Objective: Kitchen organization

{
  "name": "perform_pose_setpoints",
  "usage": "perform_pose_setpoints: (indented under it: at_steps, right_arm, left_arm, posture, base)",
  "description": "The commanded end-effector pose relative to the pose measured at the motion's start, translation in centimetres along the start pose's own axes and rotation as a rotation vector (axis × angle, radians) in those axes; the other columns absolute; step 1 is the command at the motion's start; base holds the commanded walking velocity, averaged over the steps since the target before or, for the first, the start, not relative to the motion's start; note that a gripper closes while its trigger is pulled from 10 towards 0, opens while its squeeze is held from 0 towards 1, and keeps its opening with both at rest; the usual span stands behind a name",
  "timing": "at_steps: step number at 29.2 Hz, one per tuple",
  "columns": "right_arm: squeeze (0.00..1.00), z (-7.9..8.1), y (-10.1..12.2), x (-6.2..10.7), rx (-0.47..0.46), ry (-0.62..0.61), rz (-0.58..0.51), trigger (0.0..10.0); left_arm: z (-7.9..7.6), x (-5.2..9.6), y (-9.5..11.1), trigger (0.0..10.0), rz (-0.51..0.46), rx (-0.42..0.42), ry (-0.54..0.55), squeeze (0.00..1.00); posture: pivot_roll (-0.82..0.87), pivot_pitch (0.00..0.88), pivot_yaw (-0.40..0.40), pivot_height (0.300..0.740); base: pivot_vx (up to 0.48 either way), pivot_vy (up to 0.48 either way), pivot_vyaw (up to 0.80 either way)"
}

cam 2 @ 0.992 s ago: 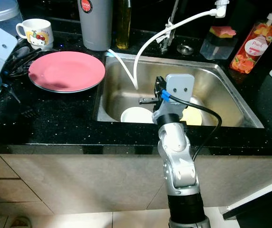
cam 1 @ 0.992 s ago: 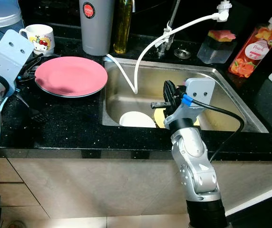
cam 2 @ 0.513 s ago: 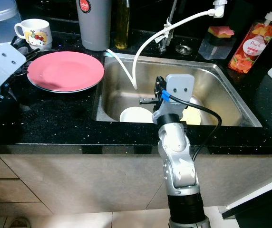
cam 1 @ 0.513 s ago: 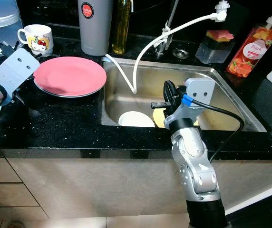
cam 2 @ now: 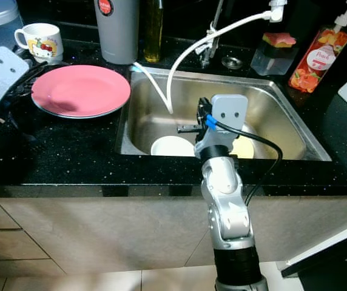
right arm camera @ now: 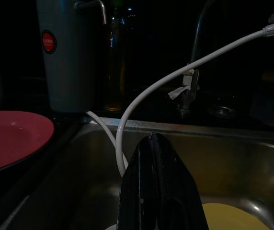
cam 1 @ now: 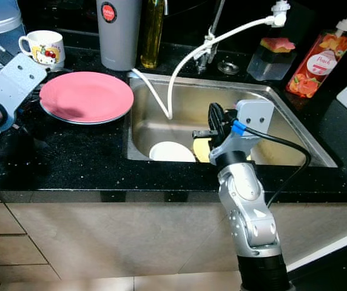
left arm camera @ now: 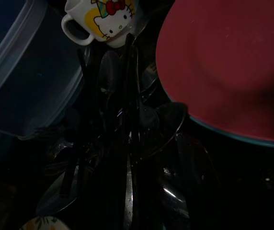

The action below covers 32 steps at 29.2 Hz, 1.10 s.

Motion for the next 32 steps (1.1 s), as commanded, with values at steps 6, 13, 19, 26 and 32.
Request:
perform_pose_setpoints:
  at_steps: [6,13,19,26,32]
  right_arm:
    - [0.00,0.0,-0.4,-0.1,-0.001,0.007,0.015,10.0]
    - [0.00,0.1,-0.4,-0.2,-0.002,0.011,0.013,10.0]
    - [0.00,0.3,-0.1,-0.4,-0.005,0.017,0.003,10.0]
    - [0.00,0.2,0.0,-0.3,0.000,0.020,-0.002,10.0]
    - [0.00,0.3,-0.1,-0.2,-0.004,0.021,0.005,10.0]
  left_arm:
    - [0.1,0.7,0.0,10.0,0.014,-0.008,0.002,0.00]
    - [-0.2,0.9,-0.3,10.0,0.023,-0.004,0.001,0.00]
    - [0.3,0.0,-1.7,10.0,0.046,0.004,0.007,0.00]
    - [0.8,-0.1,-2.9,10.0,0.060,0.009,0.011,0.00]
    - [1.2,-0.2,-3.5,10.0,0.067,0.010,0.013,0.00]
  posture:
    - [0.26,0.041,-0.153,0.740]
    - [0.26,0.042,-0.155,0.740]
    - [0.26,0.044,-0.158,0.740]
    - [0.26,0.041,-0.155,0.740]
    - [0.27,0.046,-0.167,0.740]
  base:
    - [0.000,0.000,0.00]
    - [0.000,0.000,0.00]
    - [0.000,0.000,0.00]
    - [0.000,0.000,0.00]
    - [0.000,0.000,0.00]
Point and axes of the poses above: a point about 5 cm out from each wrist's last joint towards the gripper, its own x axis pointing back from the gripper into the wrist, its own y axis along the axis of the wrist's last joint, z = x × y, the point moved 3 cm from there along -x, pointing out of the wrist towards the gripper, and after that the axes turned 13 degrees about x, right-handed, at the moved point
